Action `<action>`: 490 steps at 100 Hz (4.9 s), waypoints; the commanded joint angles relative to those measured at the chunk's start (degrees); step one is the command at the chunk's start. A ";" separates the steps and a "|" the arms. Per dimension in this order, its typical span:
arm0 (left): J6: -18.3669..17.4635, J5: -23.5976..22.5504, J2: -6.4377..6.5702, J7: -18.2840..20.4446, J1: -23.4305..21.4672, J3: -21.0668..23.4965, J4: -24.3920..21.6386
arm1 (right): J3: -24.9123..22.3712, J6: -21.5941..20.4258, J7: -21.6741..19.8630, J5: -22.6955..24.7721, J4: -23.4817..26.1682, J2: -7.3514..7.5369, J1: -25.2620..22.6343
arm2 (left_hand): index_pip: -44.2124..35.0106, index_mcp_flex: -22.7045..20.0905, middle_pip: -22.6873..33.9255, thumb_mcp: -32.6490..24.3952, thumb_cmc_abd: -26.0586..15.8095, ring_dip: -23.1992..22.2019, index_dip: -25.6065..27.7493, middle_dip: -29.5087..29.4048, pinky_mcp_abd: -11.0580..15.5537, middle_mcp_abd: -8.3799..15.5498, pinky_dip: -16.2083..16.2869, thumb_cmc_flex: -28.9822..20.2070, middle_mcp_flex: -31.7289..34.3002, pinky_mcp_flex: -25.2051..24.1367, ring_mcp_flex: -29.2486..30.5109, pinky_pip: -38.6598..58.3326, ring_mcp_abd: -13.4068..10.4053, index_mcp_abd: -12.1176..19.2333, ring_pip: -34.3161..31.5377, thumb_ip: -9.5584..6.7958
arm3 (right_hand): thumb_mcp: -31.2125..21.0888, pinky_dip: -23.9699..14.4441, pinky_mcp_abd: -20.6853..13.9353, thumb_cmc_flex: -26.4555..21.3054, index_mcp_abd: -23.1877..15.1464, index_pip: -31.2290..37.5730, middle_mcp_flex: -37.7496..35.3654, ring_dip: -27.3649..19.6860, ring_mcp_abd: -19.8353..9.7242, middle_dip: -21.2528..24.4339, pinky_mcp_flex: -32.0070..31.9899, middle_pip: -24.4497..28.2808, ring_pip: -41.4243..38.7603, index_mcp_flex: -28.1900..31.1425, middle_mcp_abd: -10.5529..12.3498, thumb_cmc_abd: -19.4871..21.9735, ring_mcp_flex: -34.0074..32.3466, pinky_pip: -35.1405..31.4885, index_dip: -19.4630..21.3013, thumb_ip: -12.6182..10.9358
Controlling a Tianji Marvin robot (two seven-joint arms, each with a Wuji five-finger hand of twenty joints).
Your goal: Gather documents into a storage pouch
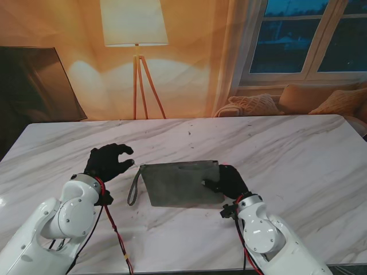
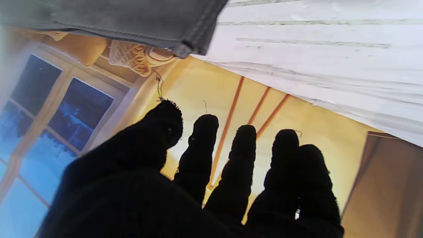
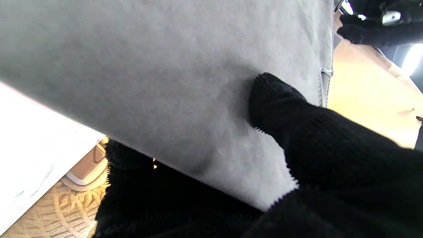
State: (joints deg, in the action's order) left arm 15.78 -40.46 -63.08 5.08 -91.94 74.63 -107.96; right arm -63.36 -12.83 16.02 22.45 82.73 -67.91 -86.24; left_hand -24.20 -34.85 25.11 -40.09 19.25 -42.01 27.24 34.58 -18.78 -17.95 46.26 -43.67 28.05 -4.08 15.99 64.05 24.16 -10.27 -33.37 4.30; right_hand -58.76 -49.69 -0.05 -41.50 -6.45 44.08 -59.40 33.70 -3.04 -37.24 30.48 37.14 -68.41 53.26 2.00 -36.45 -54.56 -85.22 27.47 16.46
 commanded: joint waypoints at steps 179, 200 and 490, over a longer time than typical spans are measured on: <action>-2.81 8.91 -0.19 0.19 8.86 -8.49 21.58 | -0.42 -3.52 1.69 0.29 0.32 -0.66 -0.57 | -1.94 1.56 2.72 -3.73 4.30 -0.67 -1.30 0.06 2.75 1.87 -0.36 6.69 -1.46 -1.59 -0.36 -2.79 -1.77 3.30 -1.12 2.15 | -8.19 4.70 0.77 -7.94 -5.49 10.14 -2.22 0.10 -3.70 -0.41 3.06 4.07 -1.64 14.65 -1.37 1.88 -5.13 3.11 10.27 -1.78; -4.61 12.76 -0.65 0.12 10.43 -9.73 22.97 | -0.42 -3.55 1.67 0.21 0.59 -0.66 -0.75 | -1.24 2.02 1.95 -3.14 4.06 0.20 -1.52 -0.48 2.73 2.11 -1.80 6.72 -2.52 -1.59 -1.57 -6.10 -2.38 3.59 0.63 2.01 | -8.48 4.81 0.82 -7.96 -5.45 10.54 -2.41 0.08 -3.57 -0.58 2.98 4.45 -1.60 15.10 -1.25 1.70 -5.14 3.29 10.56 -1.76; -12.47 31.33 -4.37 -8.31 5.37 -6.32 20.78 | -4.98 2.38 -5.93 2.71 6.68 1.58 -2.75 | -28.89 -14.15 5.96 -2.16 7.46 -8.46 13.91 24.60 1.40 0.44 -0.97 -22.43 28.00 3.88 12.83 5.24 3.49 7.40 -17.36 6.11 | -8.05 7.79 -1.49 17.40 -1.94 -8.93 28.85 -7.33 -2.98 9.07 -18.93 -4.32 32.24 -18.71 -0.22 0.26 20.29 25.25 2.30 -8.30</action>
State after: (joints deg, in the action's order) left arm 3.65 -9.01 -67.02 -3.68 -86.52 68.41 -86.50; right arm -67.98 -10.12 11.06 25.06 88.19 -66.63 -88.91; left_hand -48.21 -44.58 28.44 -39.67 27.70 -49.66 37.41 57.65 -19.43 -17.02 44.33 -64.75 52.30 -0.05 27.33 67.18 22.66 -5.55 -49.44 9.52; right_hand -67.44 -40.96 0.69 -26.04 -7.91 35.90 -33.24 27.11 -4.56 -28.73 12.36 33.36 -37.21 35.96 1.08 -37.22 -36.39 -60.97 29.13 10.18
